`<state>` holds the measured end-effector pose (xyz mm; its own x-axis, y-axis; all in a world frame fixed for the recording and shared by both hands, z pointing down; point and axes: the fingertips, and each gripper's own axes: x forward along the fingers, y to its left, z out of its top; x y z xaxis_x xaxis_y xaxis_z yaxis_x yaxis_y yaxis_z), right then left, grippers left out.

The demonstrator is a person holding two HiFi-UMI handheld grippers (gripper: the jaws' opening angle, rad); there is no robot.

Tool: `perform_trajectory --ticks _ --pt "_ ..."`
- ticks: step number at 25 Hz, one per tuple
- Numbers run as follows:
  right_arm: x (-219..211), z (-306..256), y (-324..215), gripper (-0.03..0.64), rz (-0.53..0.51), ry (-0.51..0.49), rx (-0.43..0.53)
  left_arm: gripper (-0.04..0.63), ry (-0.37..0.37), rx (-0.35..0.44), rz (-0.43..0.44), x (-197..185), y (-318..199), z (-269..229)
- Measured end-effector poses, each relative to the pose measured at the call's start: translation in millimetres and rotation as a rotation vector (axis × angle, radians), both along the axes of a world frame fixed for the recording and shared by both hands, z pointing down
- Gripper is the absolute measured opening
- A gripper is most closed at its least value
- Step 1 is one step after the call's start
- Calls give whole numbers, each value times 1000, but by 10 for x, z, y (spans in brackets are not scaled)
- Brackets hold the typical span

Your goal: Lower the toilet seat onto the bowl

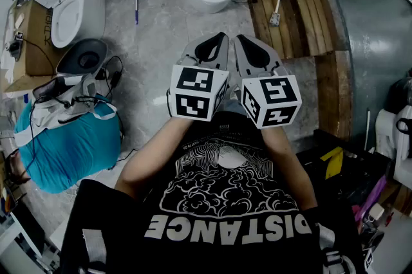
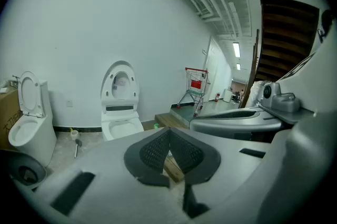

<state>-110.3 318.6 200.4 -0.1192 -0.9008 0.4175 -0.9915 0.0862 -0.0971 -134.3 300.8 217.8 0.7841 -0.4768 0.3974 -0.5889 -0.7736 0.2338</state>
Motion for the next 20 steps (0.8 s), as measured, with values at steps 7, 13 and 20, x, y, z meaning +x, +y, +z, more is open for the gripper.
perform_trajectory --ticks 7,13,20 --pt "-15 -4 -81 18 4 -5 2 12 17 3 -8 2 -99 -32" --pt "-4 25 -213 20 -7 -19 1 12 19 4 -17 26 -233 -37" --pt "111 72 -452 20 -21 -29 1 12 6 13 -21 159 -463 0"
